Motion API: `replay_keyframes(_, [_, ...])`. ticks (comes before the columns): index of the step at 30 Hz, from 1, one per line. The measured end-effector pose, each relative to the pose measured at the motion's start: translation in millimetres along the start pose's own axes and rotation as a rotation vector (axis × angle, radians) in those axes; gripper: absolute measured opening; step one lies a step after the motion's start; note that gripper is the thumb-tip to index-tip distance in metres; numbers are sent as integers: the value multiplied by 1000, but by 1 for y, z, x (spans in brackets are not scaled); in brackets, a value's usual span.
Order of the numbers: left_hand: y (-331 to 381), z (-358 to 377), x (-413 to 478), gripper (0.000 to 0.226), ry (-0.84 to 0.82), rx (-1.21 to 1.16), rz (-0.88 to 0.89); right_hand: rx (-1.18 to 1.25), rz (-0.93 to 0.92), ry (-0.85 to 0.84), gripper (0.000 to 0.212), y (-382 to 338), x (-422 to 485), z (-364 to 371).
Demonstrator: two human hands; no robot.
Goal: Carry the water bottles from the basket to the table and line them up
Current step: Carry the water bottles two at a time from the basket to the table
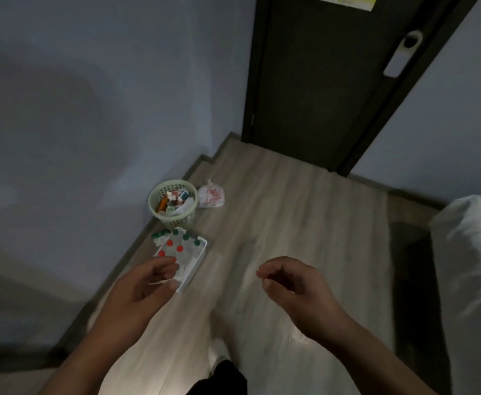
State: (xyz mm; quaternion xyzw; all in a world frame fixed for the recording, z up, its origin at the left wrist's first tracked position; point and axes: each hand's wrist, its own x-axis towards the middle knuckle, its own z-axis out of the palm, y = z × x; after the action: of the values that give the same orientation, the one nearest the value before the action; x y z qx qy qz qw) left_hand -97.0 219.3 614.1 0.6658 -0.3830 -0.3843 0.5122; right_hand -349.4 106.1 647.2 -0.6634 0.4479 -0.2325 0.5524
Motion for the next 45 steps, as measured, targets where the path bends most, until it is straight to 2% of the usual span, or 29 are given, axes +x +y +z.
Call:
replay_keyframes(7, [20,14,88,38,-92,37,25,99,28,98,11,-10,66,-33])
replay_keyframes(12, [24,19,127,37,-50,15,14,67,21,83,13,-13,114,-47])
replay_keyframes(17, [14,18,158,42,46,8,-67,-4,18,-2,17,-12,183,-54])
replay_keyframes(20, [9,16,179,47,127,35,-111,-91,-4,-93,15,-14,237,-59])
replay_keyframes(25, [12,14,218,41,298,57,-204,-112,-47,-257,17,-18,341,-64])
replay_keyframes(32, [-5,15,241,35,551,13,-336,-174,-55,-516,24,-12,460,-19])
replay_keyframes(35, [-16,20,237,38,622,-2,-367,-214,-48,-657,23,-4,480,13])
replay_keyframes(38, [-33,24,228,43,662,-14,-407,-246,-34,-738,7,6,484,46])
replay_keyframes(45, [-118,30,217,44,759,-81,-479,-381,4,-885,18,79,482,115])
